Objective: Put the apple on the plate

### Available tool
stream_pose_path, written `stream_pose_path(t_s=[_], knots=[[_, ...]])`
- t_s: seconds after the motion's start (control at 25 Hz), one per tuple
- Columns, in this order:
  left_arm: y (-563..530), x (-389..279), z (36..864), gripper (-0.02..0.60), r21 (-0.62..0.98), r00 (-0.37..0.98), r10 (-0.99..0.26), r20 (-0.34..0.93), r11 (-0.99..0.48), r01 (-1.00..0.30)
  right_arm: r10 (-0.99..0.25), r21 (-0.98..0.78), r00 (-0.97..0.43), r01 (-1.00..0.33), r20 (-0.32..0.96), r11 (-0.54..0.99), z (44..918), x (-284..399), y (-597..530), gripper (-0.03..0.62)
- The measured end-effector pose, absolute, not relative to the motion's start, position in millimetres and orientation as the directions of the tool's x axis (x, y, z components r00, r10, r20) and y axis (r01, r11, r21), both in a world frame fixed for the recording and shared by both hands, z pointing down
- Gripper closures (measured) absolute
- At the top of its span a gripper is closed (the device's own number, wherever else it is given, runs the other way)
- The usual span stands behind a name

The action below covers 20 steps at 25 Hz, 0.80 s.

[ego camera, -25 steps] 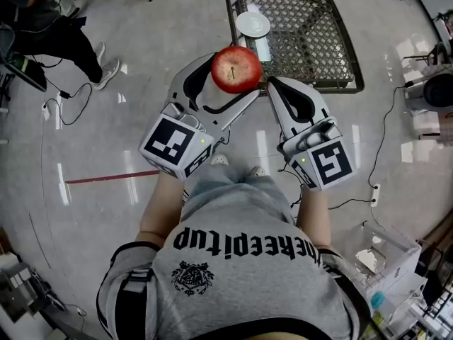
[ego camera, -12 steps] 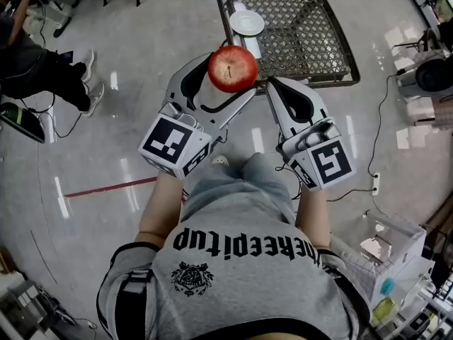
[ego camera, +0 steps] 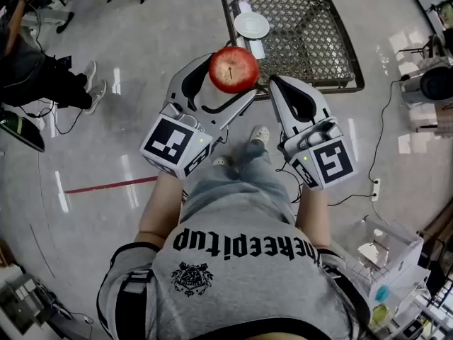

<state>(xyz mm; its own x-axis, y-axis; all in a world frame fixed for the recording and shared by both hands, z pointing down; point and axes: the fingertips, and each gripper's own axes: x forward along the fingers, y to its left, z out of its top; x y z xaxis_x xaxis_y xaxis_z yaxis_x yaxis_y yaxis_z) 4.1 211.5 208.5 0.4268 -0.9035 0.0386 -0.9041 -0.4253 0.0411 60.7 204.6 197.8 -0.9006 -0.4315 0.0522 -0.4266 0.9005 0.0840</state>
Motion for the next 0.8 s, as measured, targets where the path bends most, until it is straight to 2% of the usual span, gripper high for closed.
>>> stream_pose_path(t_s=[0.8], knots=[[116.0,-6.8,209.2,0.178,0.076,0.349,-0.936,0.049,-0.345,-0.936,-0.336,0.068,-0.94,-0.332,0.059,0.941,195.0,45.5,103.5,0.589]])
